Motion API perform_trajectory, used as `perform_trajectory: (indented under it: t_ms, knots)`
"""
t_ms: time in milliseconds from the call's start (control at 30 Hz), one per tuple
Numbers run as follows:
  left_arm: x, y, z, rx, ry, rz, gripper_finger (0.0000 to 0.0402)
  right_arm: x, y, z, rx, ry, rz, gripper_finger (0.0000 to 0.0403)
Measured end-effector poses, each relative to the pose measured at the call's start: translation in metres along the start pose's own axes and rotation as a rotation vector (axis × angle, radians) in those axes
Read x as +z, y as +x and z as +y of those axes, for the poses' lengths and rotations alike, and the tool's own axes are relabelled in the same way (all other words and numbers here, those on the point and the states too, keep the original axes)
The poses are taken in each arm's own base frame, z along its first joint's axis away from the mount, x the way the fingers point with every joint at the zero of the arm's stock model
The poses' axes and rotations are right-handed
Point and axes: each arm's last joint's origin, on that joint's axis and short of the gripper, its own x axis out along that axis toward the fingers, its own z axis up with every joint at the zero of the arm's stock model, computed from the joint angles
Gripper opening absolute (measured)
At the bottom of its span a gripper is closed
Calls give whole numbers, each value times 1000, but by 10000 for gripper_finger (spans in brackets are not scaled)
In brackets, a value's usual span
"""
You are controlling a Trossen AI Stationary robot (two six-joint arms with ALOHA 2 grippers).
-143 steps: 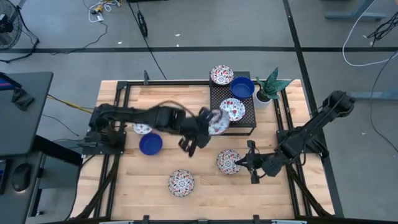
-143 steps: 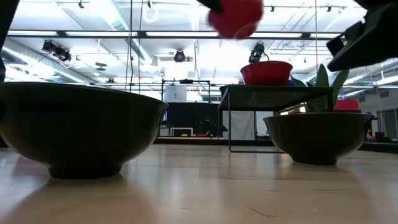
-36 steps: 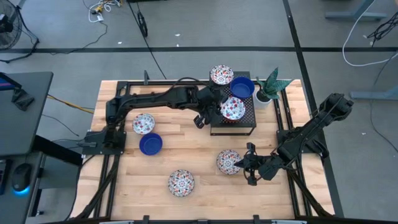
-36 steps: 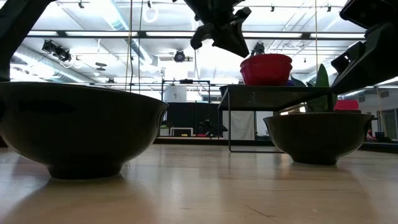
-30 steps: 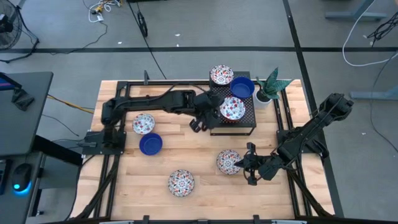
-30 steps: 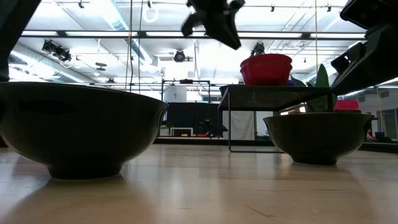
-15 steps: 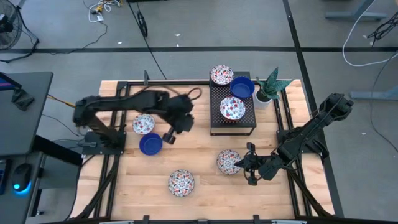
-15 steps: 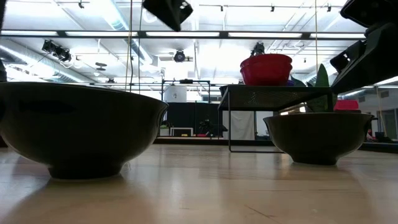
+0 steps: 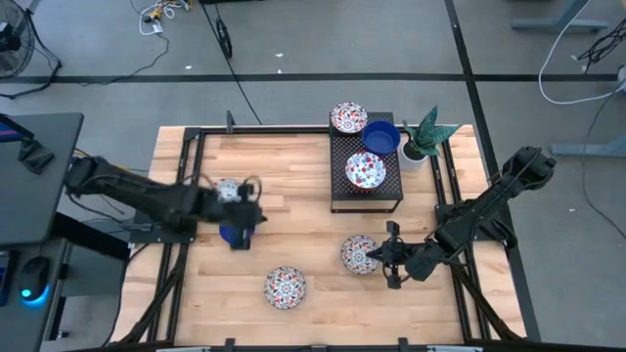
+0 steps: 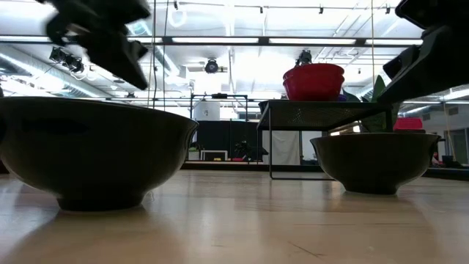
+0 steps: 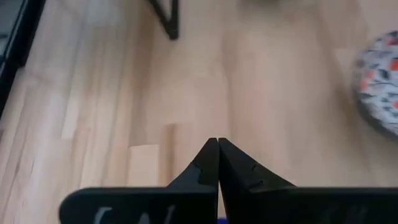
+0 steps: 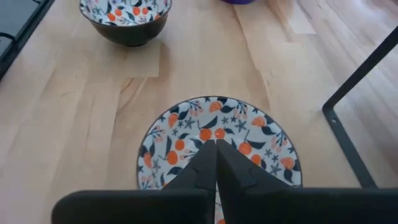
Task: Pick & Place Mini bowls
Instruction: Stack the blue bowl on top of the other blue bowl on the shelf
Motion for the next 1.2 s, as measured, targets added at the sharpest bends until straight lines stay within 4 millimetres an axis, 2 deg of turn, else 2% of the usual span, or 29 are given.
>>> perform_trajectory:
  t_ms: [167, 267, 400, 500, 567, 633, 767, 867, 1000, 1200]
  knots:
    - [-2, -17, -37, 10, 21, -68, 3, 7, 4, -4, -11, -34, -41, 11]
    - [-7, -23, -50, -72, -142, -50, 3, 13, 7, -7, -20, -98, -78, 11]
    - [-20, -27, -59, -229, -391, 151, 7, 20, 10, -13, -44, -182, -111, 11]
    - [-31, -27, -61, -191, -547, 285, 26, 22, 14, -18, -71, -232, -108, 11]
    - [-37, -29, -63, -161, -584, 338, 49, 23, 16, -22, -88, -257, -103, 11]
    - [-39, -29, -66, -158, -569, 349, 79, 24, 17, -26, -103, -278, -99, 11]
    - [-41, -31, -71, -146, -406, 312, 147, 26, 22, -35, -140, -325, -86, 11]
    - [-44, -28, -72, -53, -301, 280, 181, 28, 24, -41, -163, -328, -79, 11]
    - [-50, -19, -73, 23, -245, 339, 187, 29, 27, -46, -138, -308, -70, 11]
    - [-54, -3, -80, 72, -226, 396, 157, 29, 29, -48, -65, -298, -60, 11]
